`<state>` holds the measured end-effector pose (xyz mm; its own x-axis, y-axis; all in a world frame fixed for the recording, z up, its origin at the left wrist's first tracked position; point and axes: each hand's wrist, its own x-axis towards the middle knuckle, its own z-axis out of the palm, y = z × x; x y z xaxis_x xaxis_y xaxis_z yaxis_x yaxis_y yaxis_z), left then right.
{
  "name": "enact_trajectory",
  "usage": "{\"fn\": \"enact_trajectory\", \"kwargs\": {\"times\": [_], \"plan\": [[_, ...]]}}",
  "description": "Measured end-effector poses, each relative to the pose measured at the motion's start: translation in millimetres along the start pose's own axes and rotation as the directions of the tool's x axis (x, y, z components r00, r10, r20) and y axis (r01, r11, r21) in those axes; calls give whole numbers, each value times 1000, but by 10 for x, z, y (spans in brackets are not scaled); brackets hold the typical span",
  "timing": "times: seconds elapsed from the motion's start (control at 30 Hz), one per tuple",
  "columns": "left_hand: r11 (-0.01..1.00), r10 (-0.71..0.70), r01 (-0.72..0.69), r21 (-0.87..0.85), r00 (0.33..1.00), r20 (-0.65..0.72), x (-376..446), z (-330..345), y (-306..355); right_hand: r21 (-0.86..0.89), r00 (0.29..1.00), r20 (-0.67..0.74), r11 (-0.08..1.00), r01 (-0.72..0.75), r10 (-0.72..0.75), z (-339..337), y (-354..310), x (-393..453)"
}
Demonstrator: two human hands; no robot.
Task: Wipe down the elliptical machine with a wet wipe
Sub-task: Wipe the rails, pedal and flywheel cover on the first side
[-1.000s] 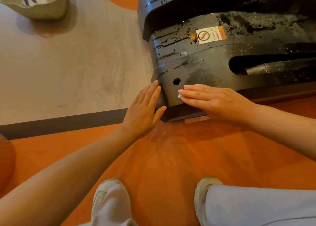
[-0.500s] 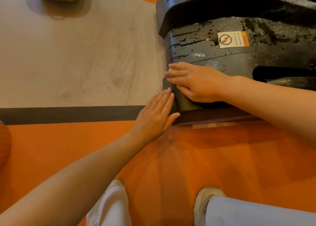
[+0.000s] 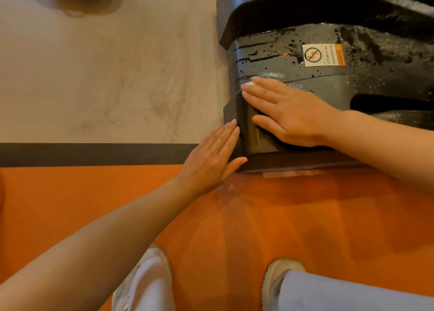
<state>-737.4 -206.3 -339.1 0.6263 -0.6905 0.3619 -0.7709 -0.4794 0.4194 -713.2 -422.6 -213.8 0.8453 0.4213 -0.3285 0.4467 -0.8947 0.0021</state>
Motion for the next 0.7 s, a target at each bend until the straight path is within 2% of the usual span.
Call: {"fn": "enact_trajectory", "kwargs": {"times": [0.17, 0.37, 0.43, 0.5, 0.6, 0.7], "plan": [[995, -13, 19, -103, 998, 62, 35, -28, -60, -2, 964, 3, 964, 267, -267, 161, -257, -539], [986, -16, 43, -162, 986, 165, 86, -83, -128, -21, 935, 46, 935, 354, -353, 166, -219, -619], [985, -10, 38, -169, 986, 164, 98, -94, -133, -75, 960, 4, 957, 281, -281, 172, -219, -589], [984, 4, 24, -178, 988, 153, 105, -101, -120, -140, 989, -68, 982, 123, -134, 191, -250, -573], [980, 36, -7, -200, 989, 142, 115, -123, -87, -155, 989, -135, 985, -80, 59, 278, -417, -645], [979, 69, -40, -201, 988, 141, 142, -159, -70, -115, 980, -164, 985, -130, 110, 370, -607, -811]]}}
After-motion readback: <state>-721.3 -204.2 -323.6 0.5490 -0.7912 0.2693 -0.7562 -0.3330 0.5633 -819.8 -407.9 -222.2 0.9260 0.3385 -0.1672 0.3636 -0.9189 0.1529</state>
